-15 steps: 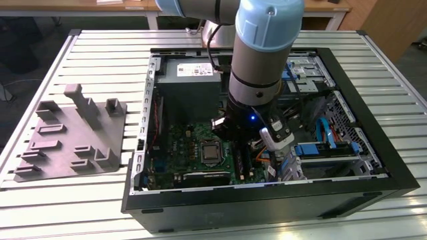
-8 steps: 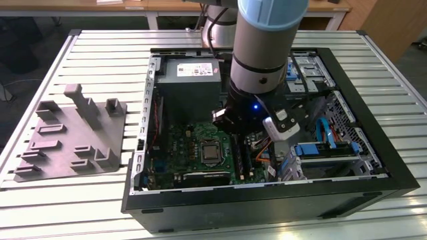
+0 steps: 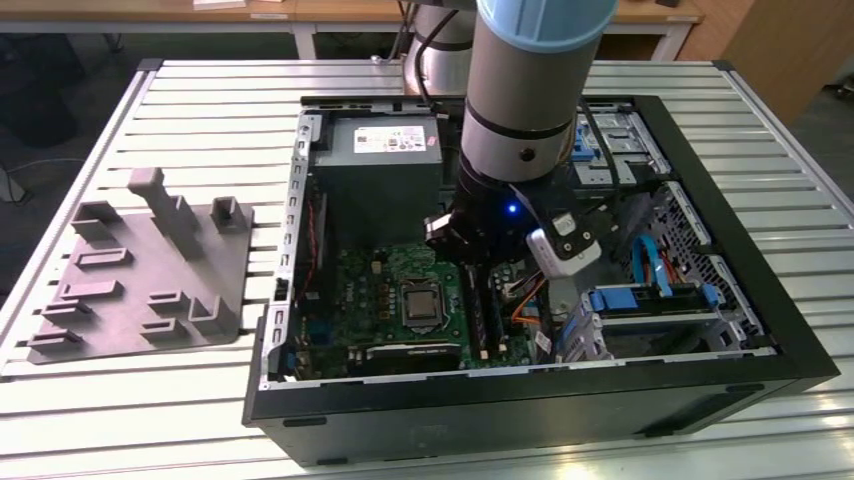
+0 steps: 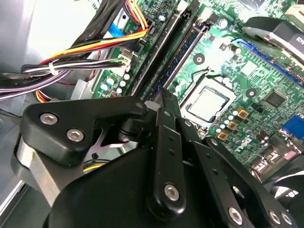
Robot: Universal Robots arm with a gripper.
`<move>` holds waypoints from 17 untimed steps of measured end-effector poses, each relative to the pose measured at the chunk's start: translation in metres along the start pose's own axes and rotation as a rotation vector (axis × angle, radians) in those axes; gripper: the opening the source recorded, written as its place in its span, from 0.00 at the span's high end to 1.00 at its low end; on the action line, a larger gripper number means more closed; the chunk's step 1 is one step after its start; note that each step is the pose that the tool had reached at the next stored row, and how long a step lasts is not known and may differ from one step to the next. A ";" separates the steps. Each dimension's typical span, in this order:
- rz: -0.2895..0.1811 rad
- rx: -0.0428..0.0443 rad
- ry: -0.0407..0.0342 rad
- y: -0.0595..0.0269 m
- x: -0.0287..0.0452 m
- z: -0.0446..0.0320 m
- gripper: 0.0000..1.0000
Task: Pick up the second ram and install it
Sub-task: 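Insert the second ram into the second slot, then press down the second ram until it locks into place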
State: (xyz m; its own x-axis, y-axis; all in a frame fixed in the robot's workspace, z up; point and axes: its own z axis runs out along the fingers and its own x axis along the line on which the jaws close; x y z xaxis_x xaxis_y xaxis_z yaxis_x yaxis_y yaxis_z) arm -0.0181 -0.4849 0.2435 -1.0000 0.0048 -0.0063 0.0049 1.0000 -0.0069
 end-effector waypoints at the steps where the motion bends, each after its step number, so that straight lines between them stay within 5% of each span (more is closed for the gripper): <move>1: 0.000 0.0001 0.0000 0.0000 0.0000 0.0000 0.90; 10: 0.000 0.0004 0.0000 0.0001 0.0000 0.0001 0.90; 17: 0.000 -0.0007 0.0000 0.0321 0.0003 0.0120 0.90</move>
State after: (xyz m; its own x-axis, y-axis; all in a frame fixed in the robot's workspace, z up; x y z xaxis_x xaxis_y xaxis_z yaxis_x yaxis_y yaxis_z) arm -0.0182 -0.4529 0.2313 -1.0000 0.0048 -0.0062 0.0049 1.0000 -0.0061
